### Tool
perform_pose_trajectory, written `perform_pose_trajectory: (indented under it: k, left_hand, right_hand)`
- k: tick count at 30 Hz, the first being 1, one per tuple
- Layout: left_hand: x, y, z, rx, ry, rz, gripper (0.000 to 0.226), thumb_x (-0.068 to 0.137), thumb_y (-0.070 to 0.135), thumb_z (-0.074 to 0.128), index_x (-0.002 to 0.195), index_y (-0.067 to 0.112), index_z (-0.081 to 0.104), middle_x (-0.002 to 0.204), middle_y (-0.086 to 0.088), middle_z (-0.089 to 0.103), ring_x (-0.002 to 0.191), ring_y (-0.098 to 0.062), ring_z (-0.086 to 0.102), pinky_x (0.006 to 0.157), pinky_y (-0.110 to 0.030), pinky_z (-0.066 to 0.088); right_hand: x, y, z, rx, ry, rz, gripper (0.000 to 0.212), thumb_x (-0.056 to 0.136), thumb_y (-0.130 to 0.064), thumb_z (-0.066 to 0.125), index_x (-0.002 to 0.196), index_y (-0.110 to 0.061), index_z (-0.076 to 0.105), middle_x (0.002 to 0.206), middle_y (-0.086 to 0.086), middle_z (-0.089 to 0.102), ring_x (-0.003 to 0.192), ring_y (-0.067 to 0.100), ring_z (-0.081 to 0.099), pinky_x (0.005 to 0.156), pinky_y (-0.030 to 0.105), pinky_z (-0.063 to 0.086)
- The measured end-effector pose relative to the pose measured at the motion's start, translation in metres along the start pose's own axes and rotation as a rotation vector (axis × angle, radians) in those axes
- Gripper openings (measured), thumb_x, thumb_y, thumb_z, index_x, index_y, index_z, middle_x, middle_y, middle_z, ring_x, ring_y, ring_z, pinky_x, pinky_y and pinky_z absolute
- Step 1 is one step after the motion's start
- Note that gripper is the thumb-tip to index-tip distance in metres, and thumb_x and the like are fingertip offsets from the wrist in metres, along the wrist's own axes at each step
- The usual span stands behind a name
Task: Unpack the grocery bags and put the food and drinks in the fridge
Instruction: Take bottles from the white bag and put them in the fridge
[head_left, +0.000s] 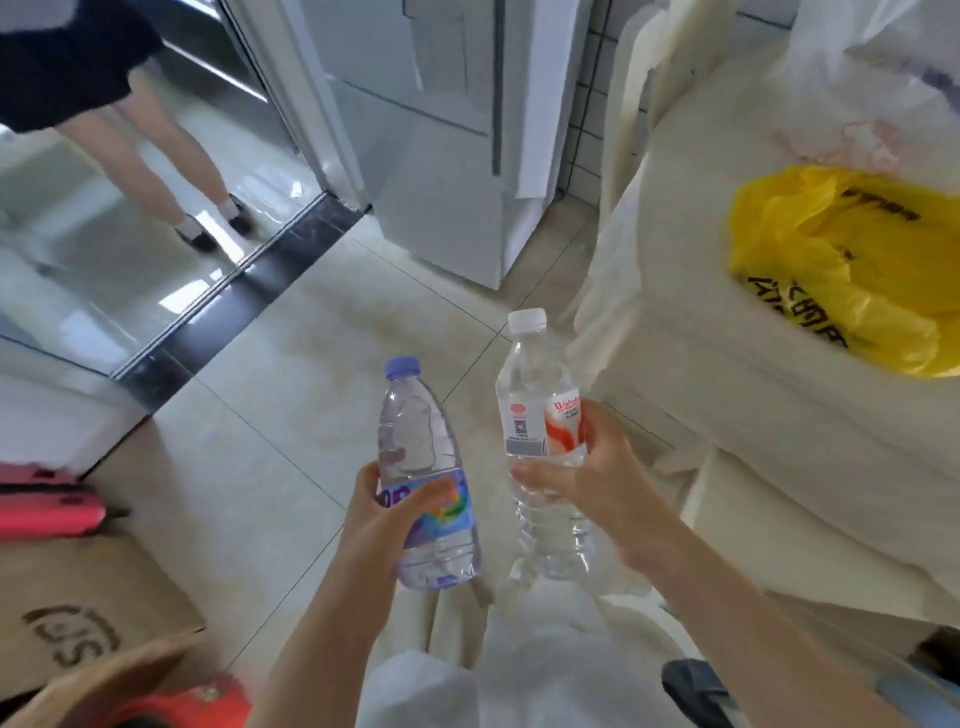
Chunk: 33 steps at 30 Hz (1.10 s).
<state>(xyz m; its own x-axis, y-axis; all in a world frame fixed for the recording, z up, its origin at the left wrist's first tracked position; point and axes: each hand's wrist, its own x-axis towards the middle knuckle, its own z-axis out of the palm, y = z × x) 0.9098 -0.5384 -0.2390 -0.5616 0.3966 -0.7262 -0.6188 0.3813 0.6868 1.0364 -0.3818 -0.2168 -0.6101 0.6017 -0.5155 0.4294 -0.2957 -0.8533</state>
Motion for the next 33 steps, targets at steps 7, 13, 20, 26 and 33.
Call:
perform_pose_trajectory:
  k: [7, 13, 20, 26, 33]
  left_hand:
    - [0.018, 0.022, -0.078, -0.083, 0.165, 0.043, 0.088, 0.039, 0.025, 0.085, 0.12, 0.022, 0.05, 0.103, -0.005, 0.069, 0.089, -0.025, 0.071, 0.078, -0.04, 0.057]
    - [0.07, 0.061, -0.161, -0.089, 0.246, 0.072, 0.072, 0.065, 0.012, 0.086, 0.122, 0.028, 0.044, 0.102, 0.004, 0.065, 0.09, -0.017, 0.067, 0.069, -0.029, 0.054]
    - [0.132, 0.13, -0.232, -0.004, 0.243, 0.111, 0.068, 0.064, 0.013, 0.087, 0.121, 0.025, 0.051, 0.106, 0.002, 0.067, 0.095, -0.018, 0.067, 0.074, -0.03, 0.056]
    - [0.189, 0.194, -0.241, 0.073, 0.217, 0.123, 0.055, 0.067, 0.019, 0.087, 0.111, 0.027, 0.056, 0.1, 0.006, 0.067, 0.092, -0.013, 0.066, 0.068, -0.021, 0.052]
    - [0.273, 0.282, -0.209, 0.122, 0.163, 0.188, 0.063, 0.064, 0.014, 0.089, 0.117, 0.024, 0.057, 0.108, 0.003, 0.067, 0.1, -0.019, 0.065, 0.075, -0.026, 0.054]
  right_hand:
    - [0.044, -0.025, 0.096, -0.149, -0.131, -0.029, 0.056, 0.07, -0.019, 0.083, 0.115, -0.025, 0.05, 0.102, -0.009, 0.064, 0.083, 0.004, 0.066, 0.064, 0.014, 0.053]
    - [0.097, -0.056, 0.196, -0.216, -0.18, -0.051, 0.062, 0.066, -0.019, 0.085, 0.117, -0.025, 0.049, 0.105, -0.008, 0.063, 0.09, 0.003, 0.063, 0.061, 0.009, 0.046]
    - [0.153, -0.098, 0.273, -0.215, -0.144, -0.055, 0.065, 0.065, -0.023, 0.086, 0.117, -0.03, 0.048, 0.105, -0.013, 0.062, 0.091, 0.002, 0.062, 0.066, 0.01, 0.045]
    - [0.209, -0.138, 0.287, -0.182, -0.085, -0.034, 0.064, 0.065, -0.02, 0.085, 0.118, -0.028, 0.05, 0.107, -0.009, 0.063, 0.094, 0.005, 0.063, 0.065, 0.01, 0.048]
    - [0.312, -0.194, 0.268, -0.159, 0.06, -0.059, 0.066, 0.064, -0.019, 0.086, 0.118, -0.028, 0.051, 0.107, -0.007, 0.065, 0.096, 0.012, 0.065, 0.089, 0.036, 0.054]
